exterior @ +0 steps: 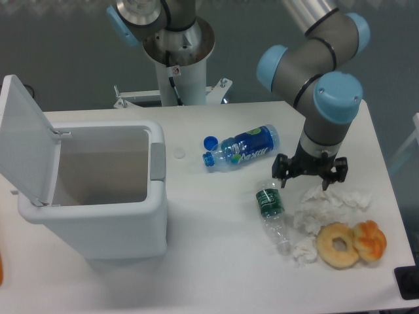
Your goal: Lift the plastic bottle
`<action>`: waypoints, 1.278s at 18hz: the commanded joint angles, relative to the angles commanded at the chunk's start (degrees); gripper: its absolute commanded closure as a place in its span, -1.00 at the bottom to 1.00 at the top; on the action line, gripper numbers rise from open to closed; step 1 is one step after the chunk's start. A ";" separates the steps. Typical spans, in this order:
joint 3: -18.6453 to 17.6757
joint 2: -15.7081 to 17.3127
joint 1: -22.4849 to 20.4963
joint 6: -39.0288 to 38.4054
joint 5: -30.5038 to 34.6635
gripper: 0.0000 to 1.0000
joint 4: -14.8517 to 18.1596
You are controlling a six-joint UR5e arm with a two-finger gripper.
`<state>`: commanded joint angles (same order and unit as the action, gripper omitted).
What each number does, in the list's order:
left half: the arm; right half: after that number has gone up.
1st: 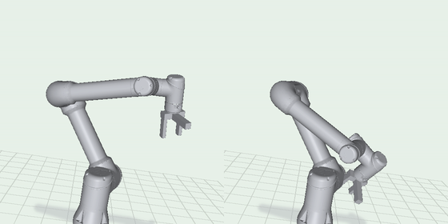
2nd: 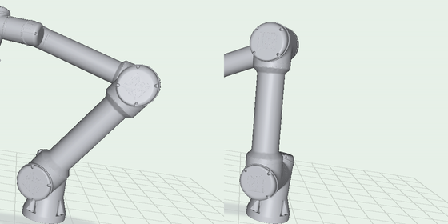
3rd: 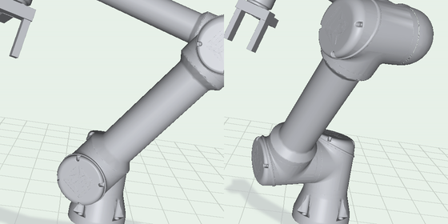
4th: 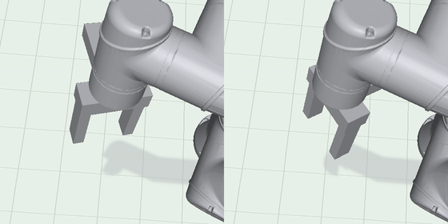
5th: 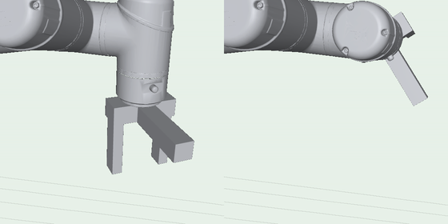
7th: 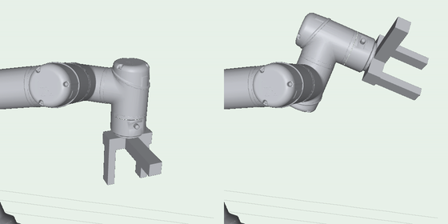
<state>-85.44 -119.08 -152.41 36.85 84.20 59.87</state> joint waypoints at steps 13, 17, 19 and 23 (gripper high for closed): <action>3.70 -8.27 5.19 -14.96 2.55 -0.88 -3.08; 4.67 -10.03 6.25 -17.42 6.40 -0.86 -5.11; 5.02 -10.47 6.34 -17.69 7.29 -0.86 -5.11; 5.02 -10.91 6.69 -17.78 8.78 -0.78 -5.11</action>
<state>-80.42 -129.99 -145.72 19.07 92.98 54.76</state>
